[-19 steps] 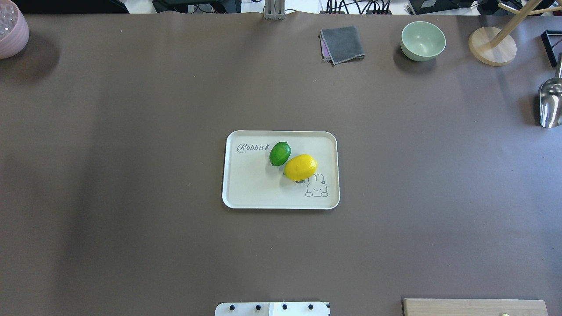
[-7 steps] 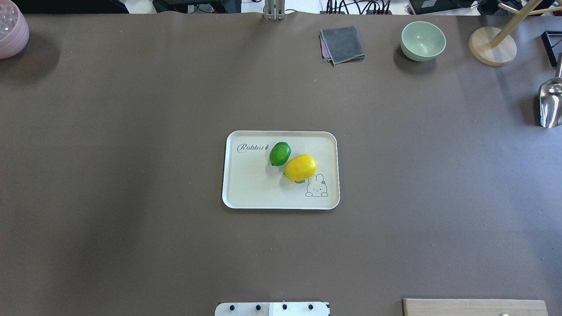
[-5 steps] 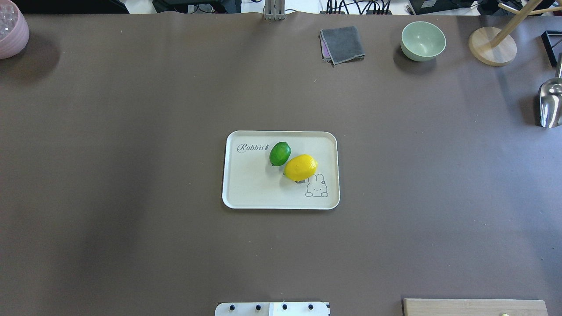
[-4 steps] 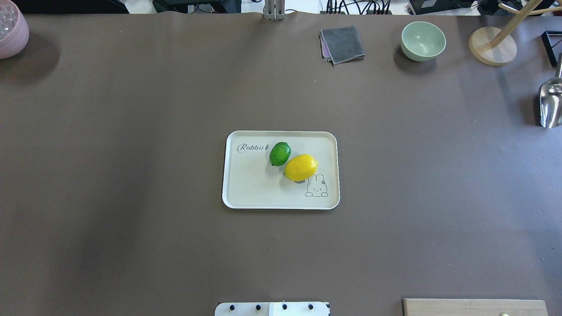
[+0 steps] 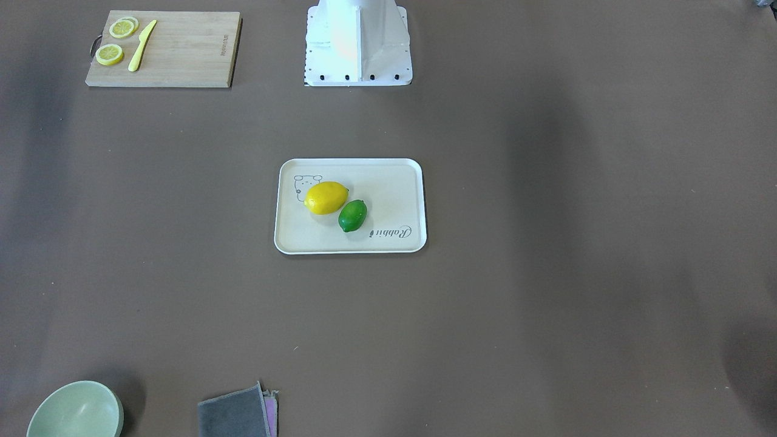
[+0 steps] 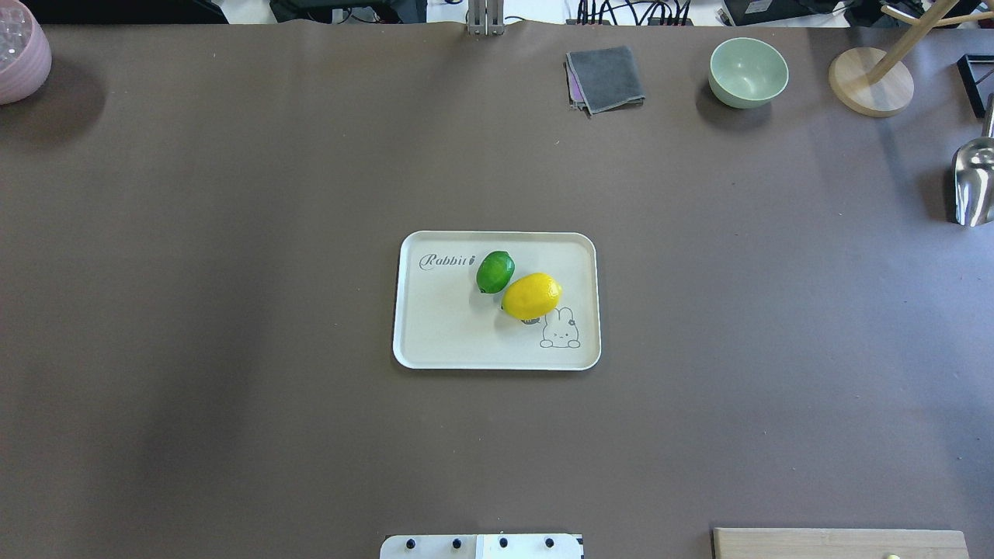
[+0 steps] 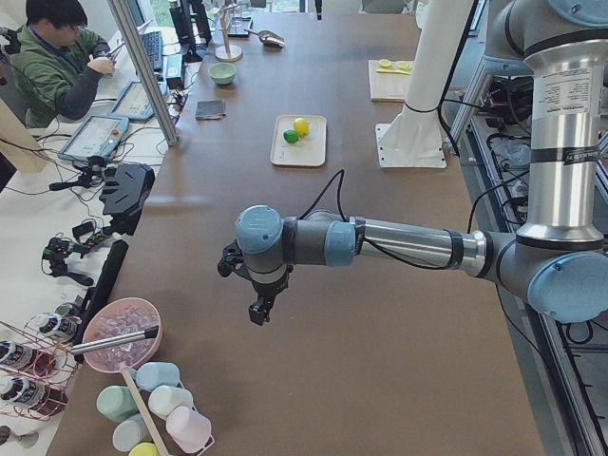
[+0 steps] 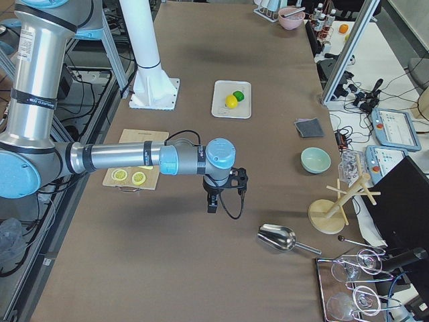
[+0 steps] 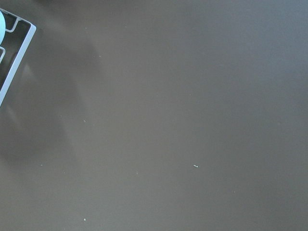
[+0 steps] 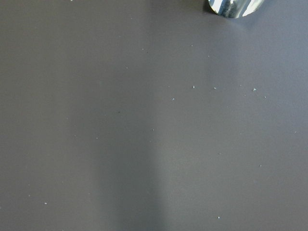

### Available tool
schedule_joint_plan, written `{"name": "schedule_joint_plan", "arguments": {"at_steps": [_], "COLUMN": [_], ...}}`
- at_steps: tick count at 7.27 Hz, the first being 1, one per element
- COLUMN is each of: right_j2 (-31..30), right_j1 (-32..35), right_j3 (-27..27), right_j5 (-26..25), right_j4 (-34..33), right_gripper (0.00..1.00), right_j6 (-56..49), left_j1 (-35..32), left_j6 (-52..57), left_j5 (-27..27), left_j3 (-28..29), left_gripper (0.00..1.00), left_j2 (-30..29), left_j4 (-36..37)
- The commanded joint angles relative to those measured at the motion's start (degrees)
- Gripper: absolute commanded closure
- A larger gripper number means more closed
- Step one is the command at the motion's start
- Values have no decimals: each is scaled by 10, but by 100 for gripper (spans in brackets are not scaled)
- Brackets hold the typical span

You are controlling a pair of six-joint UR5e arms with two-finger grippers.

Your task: Place all lemons on tray

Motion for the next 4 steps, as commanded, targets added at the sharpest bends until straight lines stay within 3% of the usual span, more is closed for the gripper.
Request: {"name": "schedule_joint_plan", "arguments": {"at_steps": [1, 4], "right_j2": [-1, 0], "right_j1": [-5, -8], "right_j3": [0, -1], "right_j5": [-2, -4], "right_j4": [0, 0], "right_gripper": [0, 0], "right_j6": [2, 2], "left_j1": [0, 1], "left_j6": [0, 0], "left_j5": [0, 0], "left_j3": [-1, -5], "left_gripper": [1, 1], "left_j2": [0, 0], "left_j4": [0, 0]}}
